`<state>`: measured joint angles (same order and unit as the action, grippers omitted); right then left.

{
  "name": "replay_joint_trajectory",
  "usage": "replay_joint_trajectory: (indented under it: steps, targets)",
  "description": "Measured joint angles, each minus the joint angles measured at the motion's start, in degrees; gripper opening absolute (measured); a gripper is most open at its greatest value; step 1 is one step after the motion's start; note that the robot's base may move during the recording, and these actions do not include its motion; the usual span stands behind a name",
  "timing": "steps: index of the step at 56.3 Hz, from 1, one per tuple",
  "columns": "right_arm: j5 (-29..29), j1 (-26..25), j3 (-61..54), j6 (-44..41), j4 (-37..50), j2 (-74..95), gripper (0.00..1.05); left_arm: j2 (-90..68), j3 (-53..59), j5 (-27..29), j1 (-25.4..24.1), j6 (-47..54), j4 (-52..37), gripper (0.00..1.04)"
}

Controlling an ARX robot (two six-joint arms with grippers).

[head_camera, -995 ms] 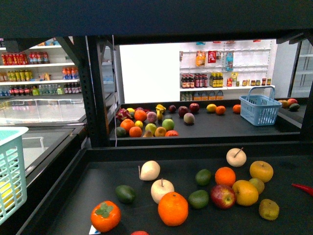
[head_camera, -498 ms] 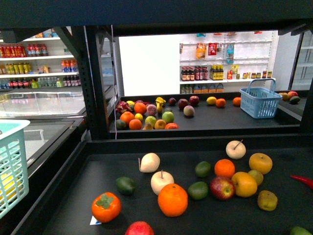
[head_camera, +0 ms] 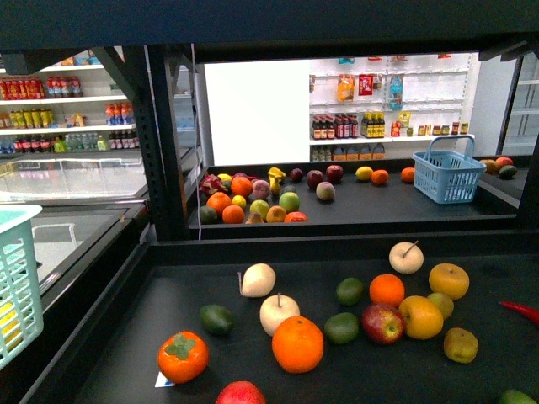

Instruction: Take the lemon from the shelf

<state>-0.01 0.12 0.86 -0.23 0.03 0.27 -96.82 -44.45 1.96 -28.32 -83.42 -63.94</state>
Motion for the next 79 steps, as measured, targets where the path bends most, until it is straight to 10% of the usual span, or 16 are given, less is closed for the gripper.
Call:
replay_joint_trajectory:
  steps: [29, 44, 53, 71, 79]
  targets:
    - [0.0, 0.0, 0.0, 0.0, 0.0, -0.02, 1.02, 27.87, 2.25, 1.62, 1.46, 14.71, 47.78, 0.97]
    - [0.0, 0.0, 0.0, 0.0, 0.0, -0.02, 1.02, 60.83, 4.04, 24.96, 26.47, 48.13, 73.85, 0.96]
    - [-0.02, 0.0, 0.0, 0.02, 0.0, -0.02, 1.02, 78.36, 15.5, -0.5, 28.22, 73.77, 72.89, 0.67]
    - [0.0, 0.0, 0.0, 0.02, 0.0, -0.02, 1.02, 87.23, 31.78, -1.95, 28.26, 82.25, 67.1, 0.02]
    - [0.02, 0.0, 0.0, 0.02, 0.0, -0.02, 1.02, 89.26, 35.17, -1.97, 28.26, 82.64, 66.03, 0.03]
